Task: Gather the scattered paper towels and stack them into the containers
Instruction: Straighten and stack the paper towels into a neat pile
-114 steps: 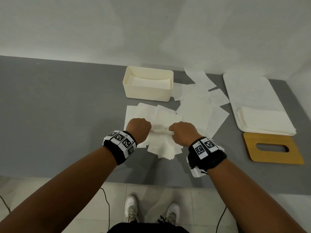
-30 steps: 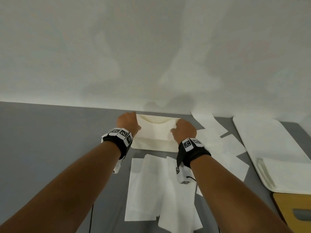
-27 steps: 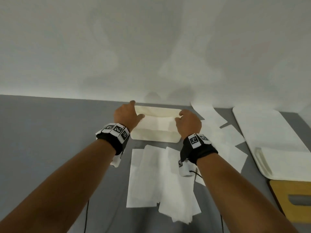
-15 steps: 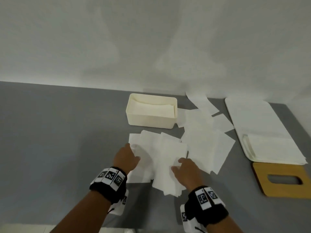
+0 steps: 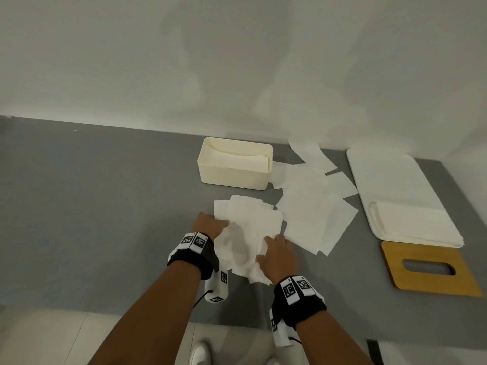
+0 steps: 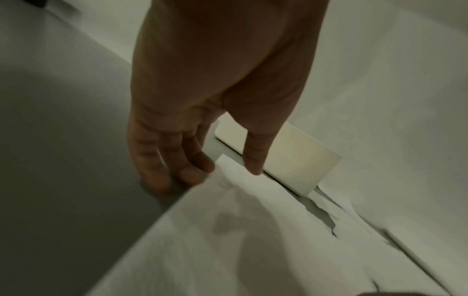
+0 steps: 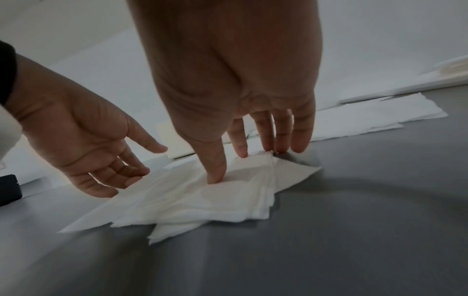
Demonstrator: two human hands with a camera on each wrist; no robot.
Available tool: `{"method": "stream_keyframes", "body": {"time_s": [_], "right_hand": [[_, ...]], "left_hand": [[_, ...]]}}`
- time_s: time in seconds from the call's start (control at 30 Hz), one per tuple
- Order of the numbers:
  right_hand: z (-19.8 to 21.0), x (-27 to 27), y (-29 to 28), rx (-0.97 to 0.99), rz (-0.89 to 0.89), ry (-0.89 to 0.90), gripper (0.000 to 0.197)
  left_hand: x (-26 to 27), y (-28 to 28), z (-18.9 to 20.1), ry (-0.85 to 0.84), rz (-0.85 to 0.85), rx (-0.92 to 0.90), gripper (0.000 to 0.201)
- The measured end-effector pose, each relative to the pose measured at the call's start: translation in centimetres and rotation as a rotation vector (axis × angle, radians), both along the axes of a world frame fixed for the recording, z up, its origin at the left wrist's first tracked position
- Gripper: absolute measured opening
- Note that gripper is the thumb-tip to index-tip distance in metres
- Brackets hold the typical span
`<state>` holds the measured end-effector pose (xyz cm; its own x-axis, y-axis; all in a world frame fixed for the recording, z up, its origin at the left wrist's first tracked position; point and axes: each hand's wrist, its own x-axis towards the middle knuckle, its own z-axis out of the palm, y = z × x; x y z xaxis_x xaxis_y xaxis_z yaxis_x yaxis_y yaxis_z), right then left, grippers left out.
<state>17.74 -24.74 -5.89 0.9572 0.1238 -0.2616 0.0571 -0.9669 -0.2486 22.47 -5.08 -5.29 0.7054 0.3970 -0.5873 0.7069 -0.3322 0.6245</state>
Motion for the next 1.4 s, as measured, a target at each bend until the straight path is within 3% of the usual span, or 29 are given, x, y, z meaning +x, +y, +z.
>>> {"method": "stream_keyframes", "body": {"time_s": [0.1,0.2,0.4,0.5,0.63,0.73,0.77,0.97,1.2,1.4], "right_hand": [[-0.1,-0.1,-0.2,0.011,0.011,-0.017,0.041],[-0.1,-0.4,-0.2,0.027,0.017,-0.021,0.04],[0.4,-0.6,-0.6,0.077,-0.015,0.001,0.043],[1.5,-0.2,-0.4,0.144,-0.196,0.009,0.034],[2.2,0.2,-0.2,0.471,-0.391,0.268,0.034],[2.4,-0.1,-0.6,0.881,-0.645,0.43,0.017],[2.3,0.0,-0.7,0.937,-0.673,0.439,0.013],[1.7,0.5,-1.8,0.564,-0.475,0.172,0.027],[1.3,-1.1,-2.4,0.858,-0.546,0.359,0.01],[0.5,-2.1,0.0,0.815,-0.474,0.327,0.015]], "left_hand": [[0.0,0.0,-1.4,-0.049,0.058,-0.101,0.039],[-0.8,-1.0,-0.6,-0.051,-0.008,-0.124,0.026],[-2.8,-2.9,1.7,-0.098,-0.158,-0.07,0.022],[-4.5,-3.3,2.2,-0.104,-0.07,-0.357,0.012],[-5.9,-3.2,1.2,-0.015,-0.004,-0.673,0.021],[-6.6,-3.4,0.6,0.01,0.03,-0.746,0.014],[-6.8,-3.4,0.4,0.018,0.041,-0.733,0.013],[-7.3,-2.7,-0.3,0.065,0.149,-0.606,0.022],[-7.8,-2.8,0.8,0.044,0.203,-0.691,0.022],[-8.3,-3.3,0.6,0.018,0.139,-0.713,0.035]]}}
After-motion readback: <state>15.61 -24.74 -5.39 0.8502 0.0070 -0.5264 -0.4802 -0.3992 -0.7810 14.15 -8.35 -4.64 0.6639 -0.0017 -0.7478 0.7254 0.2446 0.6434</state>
